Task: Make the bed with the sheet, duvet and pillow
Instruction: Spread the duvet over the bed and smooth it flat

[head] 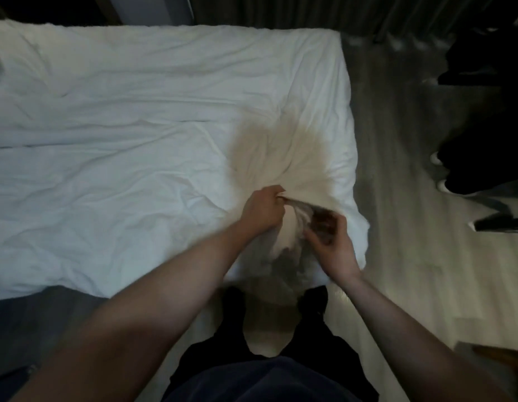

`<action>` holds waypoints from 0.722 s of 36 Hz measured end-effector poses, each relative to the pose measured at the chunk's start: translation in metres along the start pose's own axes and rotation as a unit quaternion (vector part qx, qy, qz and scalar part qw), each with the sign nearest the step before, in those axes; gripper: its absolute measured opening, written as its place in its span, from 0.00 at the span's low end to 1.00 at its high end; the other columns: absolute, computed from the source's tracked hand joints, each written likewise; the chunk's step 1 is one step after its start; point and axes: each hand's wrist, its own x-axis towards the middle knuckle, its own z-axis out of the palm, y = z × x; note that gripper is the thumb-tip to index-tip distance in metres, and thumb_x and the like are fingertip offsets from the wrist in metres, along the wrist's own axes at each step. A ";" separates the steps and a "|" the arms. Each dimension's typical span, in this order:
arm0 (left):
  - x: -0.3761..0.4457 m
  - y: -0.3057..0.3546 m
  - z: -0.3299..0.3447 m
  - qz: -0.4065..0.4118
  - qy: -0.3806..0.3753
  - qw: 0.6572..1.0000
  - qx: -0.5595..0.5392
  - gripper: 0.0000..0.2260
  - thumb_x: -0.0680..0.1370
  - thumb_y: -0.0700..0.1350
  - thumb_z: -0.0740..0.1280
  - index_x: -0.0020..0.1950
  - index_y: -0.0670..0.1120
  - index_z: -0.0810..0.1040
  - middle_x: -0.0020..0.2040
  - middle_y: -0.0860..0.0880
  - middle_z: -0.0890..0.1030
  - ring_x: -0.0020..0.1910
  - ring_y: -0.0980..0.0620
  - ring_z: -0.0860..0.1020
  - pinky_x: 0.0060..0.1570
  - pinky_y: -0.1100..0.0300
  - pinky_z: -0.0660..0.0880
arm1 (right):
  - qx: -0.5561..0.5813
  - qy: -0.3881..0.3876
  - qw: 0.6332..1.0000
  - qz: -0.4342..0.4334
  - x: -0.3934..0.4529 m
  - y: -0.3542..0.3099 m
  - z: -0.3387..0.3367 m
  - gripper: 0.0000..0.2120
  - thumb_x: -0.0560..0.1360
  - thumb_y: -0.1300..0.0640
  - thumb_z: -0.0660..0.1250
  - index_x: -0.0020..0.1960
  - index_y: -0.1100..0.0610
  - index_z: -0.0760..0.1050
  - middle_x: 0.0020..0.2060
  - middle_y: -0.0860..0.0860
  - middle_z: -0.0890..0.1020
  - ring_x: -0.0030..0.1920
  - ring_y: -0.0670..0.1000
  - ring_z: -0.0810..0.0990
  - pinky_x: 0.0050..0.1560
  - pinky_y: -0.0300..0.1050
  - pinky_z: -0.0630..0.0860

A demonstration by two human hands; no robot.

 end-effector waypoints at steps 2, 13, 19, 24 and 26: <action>0.010 0.019 0.006 -0.029 0.007 0.999 -0.017 0.11 0.79 0.43 0.60 0.52 0.42 0.82 0.54 0.39 0.83 0.55 0.38 0.79 0.53 0.51 0.75 | -0.049 -0.048 0.998 -0.009 -0.010 0.031 -0.006 0.39 0.66 0.36 0.75 0.69 0.51 0.65 0.61 0.46 0.76 0.59 0.46 0.76 0.60 0.44 0.74; 0.033 0.045 0.016 -0.271 0.074 0.936 -0.213 0.21 0.85 0.51 0.53 0.68 0.38 0.73 0.66 0.41 0.76 0.59 0.47 0.75 0.45 0.67 0.64 | -0.213 -0.055 0.975 -0.031 0.018 0.064 0.004 0.67 0.47 0.17 0.65 0.72 0.62 0.64 0.66 0.59 0.71 0.67 0.61 0.70 0.63 0.56 0.71; 0.035 0.032 -0.005 -0.316 0.075 0.896 -0.302 0.18 0.85 0.46 0.56 0.68 0.36 0.72 0.67 0.40 0.75 0.64 0.43 0.75 0.57 0.60 0.74 | -0.203 0.045 0.974 -0.088 0.065 0.045 0.011 0.32 0.66 0.53 0.75 0.67 0.60 0.71 0.62 0.59 0.75 0.62 0.60 0.73 0.60 0.53 0.70; 0.039 0.022 -0.028 -0.305 0.065 0.880 -0.357 0.17 0.83 0.47 0.60 0.67 0.37 0.73 0.59 0.43 0.78 0.55 0.45 0.78 0.54 0.57 0.74 | -0.172 0.024 0.982 -0.075 0.096 0.027 0.003 0.10 0.71 0.54 0.59 0.42 0.58 0.76 0.38 0.57 0.80 0.43 0.60 0.79 0.41 0.51 0.72; 0.046 0.016 -0.037 -0.297 0.067 0.905 -0.297 0.20 0.83 0.51 0.59 0.66 0.37 0.73 0.60 0.45 0.78 0.55 0.45 0.77 0.53 0.58 0.73 | -0.149 -0.027 0.985 -0.076 0.093 0.019 -0.006 0.14 0.71 0.55 0.56 0.46 0.58 0.78 0.42 0.56 0.82 0.46 0.58 0.79 0.43 0.48 0.71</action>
